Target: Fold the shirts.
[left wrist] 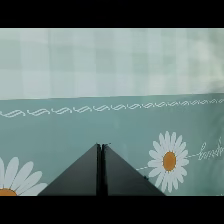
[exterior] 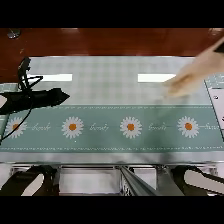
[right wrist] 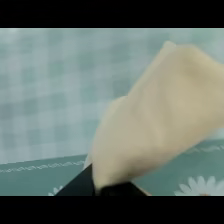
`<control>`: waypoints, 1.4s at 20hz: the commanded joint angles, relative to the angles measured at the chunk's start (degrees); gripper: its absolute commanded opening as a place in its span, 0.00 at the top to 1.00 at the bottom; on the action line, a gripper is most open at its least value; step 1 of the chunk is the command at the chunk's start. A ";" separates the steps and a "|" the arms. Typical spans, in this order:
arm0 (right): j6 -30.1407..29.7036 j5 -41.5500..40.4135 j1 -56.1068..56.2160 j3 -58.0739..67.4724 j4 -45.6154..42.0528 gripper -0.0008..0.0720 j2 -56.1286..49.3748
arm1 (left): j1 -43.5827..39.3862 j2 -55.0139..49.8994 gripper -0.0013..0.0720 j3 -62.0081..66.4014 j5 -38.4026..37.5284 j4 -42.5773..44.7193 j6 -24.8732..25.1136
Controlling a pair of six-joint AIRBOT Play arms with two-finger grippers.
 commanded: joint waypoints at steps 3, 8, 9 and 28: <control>4.02 2.58 -19.69 -21.42 -15.32 0.97 14.71 | -0.04 -0.04 0.94 -0.02 0.02 0.00 0.00; 7.10 0.81 -33.03 -52.39 -28.30 0.96 31.34 | -0.20 -0.04 0.94 -0.02 0.00 -0.02 -0.02; 9.22 -0.48 -34.12 -58.27 -30.47 0.83 34.32 | -0.46 -0.04 0.94 -0.02 0.00 -0.02 -0.02; 9.31 -25.97 34.80 -27.63 -29.81 0.96 -9.90 | -4.70 -16.61 0.95 15.04 -6.56 19.43 -7.37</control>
